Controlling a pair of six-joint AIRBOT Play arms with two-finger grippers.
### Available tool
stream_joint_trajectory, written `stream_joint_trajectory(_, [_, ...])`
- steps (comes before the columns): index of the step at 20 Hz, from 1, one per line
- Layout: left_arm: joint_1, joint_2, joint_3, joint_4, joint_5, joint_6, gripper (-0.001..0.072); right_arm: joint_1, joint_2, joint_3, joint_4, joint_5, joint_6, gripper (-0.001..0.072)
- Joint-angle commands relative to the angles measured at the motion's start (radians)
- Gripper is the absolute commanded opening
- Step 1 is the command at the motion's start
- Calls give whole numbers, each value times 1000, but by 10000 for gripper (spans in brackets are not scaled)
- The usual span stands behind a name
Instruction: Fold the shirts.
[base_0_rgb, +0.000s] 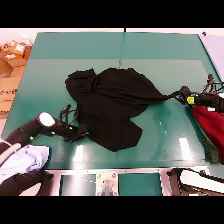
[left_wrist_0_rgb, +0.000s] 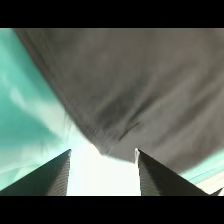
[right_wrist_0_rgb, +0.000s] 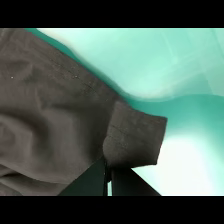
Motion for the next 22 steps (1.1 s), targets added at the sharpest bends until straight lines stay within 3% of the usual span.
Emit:
stream_joint_trajectory(1, [-113,-19,-79,-110,246,-2,473,14,-2,1,4,1,0,23])
stream_joint_trajectory(3, [-134,-60,-76,-153,307,8,470,21,-1,0,6,7,0,22])
stream_joint_trajectory(4, [-134,-66,-75,-150,328,15,196,23,-1,1,7,16,0,23])
stream_joint_trajectory(5, [-128,-66,-70,-149,334,46,30,22,-1,1,6,29,-1,22])
stream_joint_trajectory(7, [-87,-66,-37,-87,278,59,22,21,0,7,6,60,-1,22])
stream_joint_trajectory(13, [83,-13,252,253,-100,52,21,18,24,143,3,238,4,21])
stream_joint_trajectory(18, [147,219,713,479,-251,51,21,-12,216,368,5,321,63,21])
stream_joint_trajectory(22, [147,298,1166,521,-307,105,21,-78,431,588,5,320,137,21])
